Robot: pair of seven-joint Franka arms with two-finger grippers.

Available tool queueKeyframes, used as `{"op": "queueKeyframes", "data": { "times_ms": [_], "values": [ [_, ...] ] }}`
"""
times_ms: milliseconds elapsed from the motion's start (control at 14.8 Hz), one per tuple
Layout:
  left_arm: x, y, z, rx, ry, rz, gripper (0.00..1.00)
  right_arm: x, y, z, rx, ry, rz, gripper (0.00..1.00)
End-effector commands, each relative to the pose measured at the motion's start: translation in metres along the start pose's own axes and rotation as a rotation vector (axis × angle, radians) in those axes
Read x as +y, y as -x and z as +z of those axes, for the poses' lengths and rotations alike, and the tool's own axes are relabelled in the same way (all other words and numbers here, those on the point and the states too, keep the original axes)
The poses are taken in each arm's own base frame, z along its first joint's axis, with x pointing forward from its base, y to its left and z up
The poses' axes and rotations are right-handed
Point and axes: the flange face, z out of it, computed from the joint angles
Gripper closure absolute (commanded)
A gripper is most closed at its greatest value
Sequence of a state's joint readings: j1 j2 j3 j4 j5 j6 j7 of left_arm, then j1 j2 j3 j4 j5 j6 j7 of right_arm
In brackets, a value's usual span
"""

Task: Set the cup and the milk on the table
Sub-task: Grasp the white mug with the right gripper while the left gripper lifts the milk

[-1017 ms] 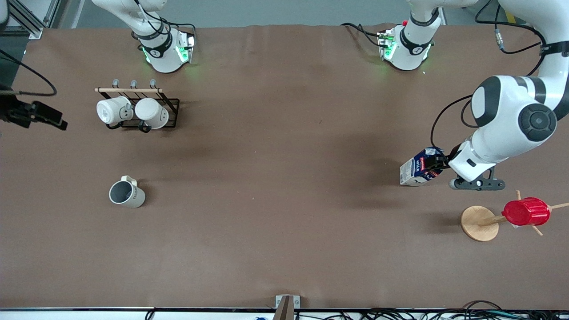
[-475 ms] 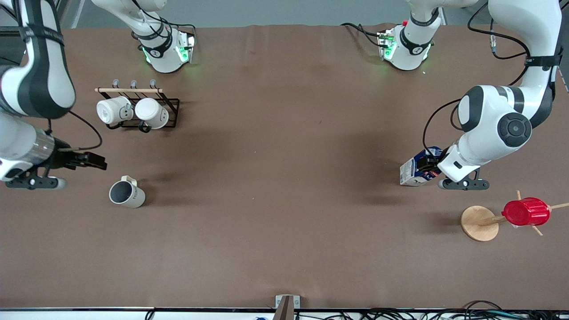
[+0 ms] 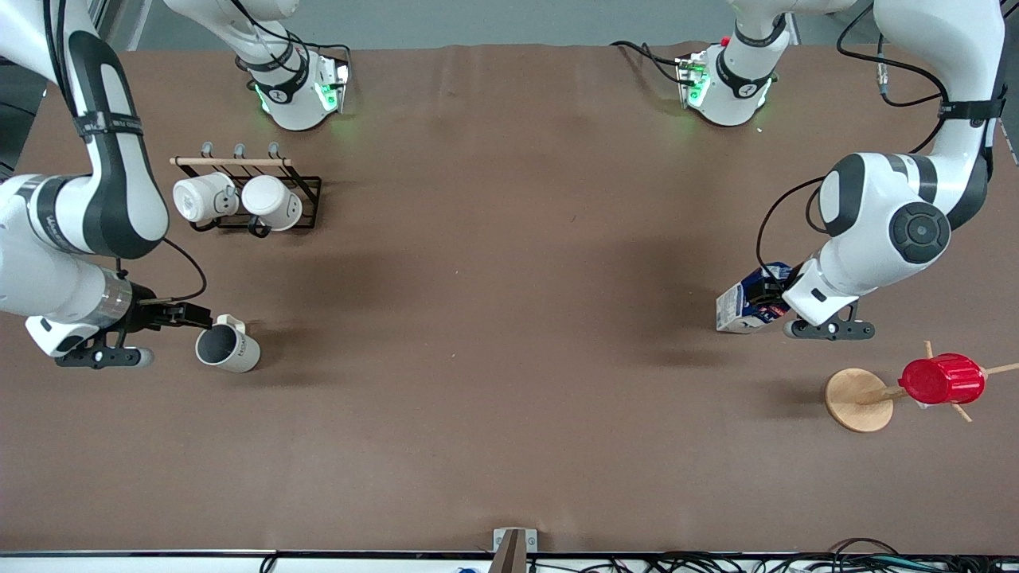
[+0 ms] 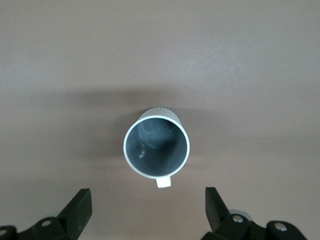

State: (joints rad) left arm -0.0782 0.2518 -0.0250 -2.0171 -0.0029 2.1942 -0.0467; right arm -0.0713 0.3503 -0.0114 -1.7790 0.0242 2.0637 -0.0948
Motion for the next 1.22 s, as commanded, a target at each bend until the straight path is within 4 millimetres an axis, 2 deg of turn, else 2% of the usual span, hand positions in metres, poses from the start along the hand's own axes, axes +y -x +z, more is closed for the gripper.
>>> {"op": "queueKeyframes", "data": {
  "times_ms": [0,68,136,203,271,407,610,746,814,1017,1085,1153],
  "values": [
    [-0.001,0.008,-0.001,0.003,-0.004,-0.011,0.01,0.012,-0.002,0.013,0.008,0.0,-0.015,0.0],
    [-0.001,0.008,-0.001,0.001,-0.004,-0.012,0.11,0.015,-0.004,0.02,0.012,0.001,-0.022,0.0],
    [-0.001,0.009,-0.003,0.001,-0.004,-0.019,0.4,0.018,-0.006,0.027,0.017,0.0,-0.027,0.0],
    [-0.003,0.009,-0.006,0.001,-0.004,-0.023,0.64,0.021,-0.008,0.034,0.02,0.003,-0.034,0.0],
    [-0.002,0.009,-0.008,0.004,-0.004,-0.016,0.75,0.021,-0.007,0.042,0.02,0.003,-0.035,0.0],
    [0.003,0.007,-0.015,0.009,-0.005,-0.007,0.82,0.022,-0.002,0.062,0.055,0.009,-0.034,0.0],
    [0.017,-0.005,-0.04,0.029,-0.001,0.009,0.83,0.022,0.007,0.1,0.1,0.018,-0.038,0.0],
    [0.025,-0.018,-0.065,0.068,0.004,0.024,0.83,0.022,0.01,0.107,0.095,0.02,-0.067,0.0],
    [0.036,-0.025,-0.077,0.082,0.007,0.035,0.83,0.022,0.01,0.111,0.091,0.019,-0.067,0.0],
    [0.086,-0.044,-0.092,0.075,0.018,0.037,0.83,0.023,0.009,0.124,0.09,0.02,-0.07,0.0],
    [0.109,-0.047,-0.096,0.075,0.02,0.037,0.83,0.023,0.009,0.126,0.092,0.02,-0.07,0.01],
    [0.135,-0.049,-0.098,0.075,0.021,0.032,0.83,0.024,0.009,0.126,0.092,0.021,-0.069,0.05]
  ]
}}
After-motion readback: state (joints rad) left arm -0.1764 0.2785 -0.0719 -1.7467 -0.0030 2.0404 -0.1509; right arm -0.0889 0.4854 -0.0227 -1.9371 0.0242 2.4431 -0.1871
